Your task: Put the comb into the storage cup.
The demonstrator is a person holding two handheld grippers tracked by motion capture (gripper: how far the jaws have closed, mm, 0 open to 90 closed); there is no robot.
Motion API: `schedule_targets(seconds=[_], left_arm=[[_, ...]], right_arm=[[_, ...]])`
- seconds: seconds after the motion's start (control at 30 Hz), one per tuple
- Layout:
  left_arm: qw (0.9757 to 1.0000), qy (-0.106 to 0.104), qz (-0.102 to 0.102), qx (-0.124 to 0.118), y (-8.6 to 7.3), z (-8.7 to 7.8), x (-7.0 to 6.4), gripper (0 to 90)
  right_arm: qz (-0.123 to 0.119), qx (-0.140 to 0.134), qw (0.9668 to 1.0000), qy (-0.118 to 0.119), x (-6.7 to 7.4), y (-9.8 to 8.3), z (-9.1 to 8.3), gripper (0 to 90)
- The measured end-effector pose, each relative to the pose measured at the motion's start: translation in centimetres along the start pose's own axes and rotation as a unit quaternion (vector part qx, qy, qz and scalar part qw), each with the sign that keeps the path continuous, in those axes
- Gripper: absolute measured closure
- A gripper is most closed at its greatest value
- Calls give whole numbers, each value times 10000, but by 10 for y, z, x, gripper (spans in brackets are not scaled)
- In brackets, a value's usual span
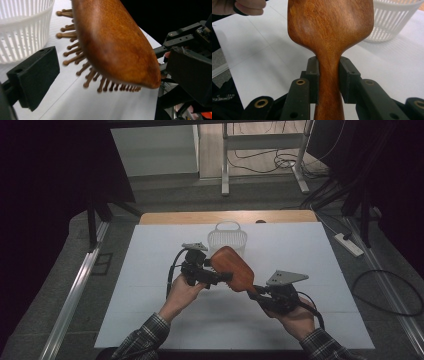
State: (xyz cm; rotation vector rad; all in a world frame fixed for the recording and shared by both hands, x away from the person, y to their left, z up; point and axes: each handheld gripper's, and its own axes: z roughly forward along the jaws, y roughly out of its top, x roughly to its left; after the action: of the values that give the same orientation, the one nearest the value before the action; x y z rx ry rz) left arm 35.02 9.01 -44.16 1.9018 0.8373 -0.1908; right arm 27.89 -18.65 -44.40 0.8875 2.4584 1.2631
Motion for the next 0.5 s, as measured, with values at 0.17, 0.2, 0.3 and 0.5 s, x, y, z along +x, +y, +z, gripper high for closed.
schedule_targets(seconds=[0.17,0.2,0.3,0.5], left_arm=[[9997,-198,-120,-15,-1,3,3,0],[9997,-219,-148,-12,-1,3,3,0],[9995,-242,-210,23,-1,5,3,3],[9986,-375,-372,30,-1,6,3,81]], right_arm=[[-21,-45,10000,82,3,1,1,722],[-26,-40,9999,93,4,1,2,722],[-57,-64,9999,113,6,1,2,722],[-136,-124,9997,144,8,2,3,722]])
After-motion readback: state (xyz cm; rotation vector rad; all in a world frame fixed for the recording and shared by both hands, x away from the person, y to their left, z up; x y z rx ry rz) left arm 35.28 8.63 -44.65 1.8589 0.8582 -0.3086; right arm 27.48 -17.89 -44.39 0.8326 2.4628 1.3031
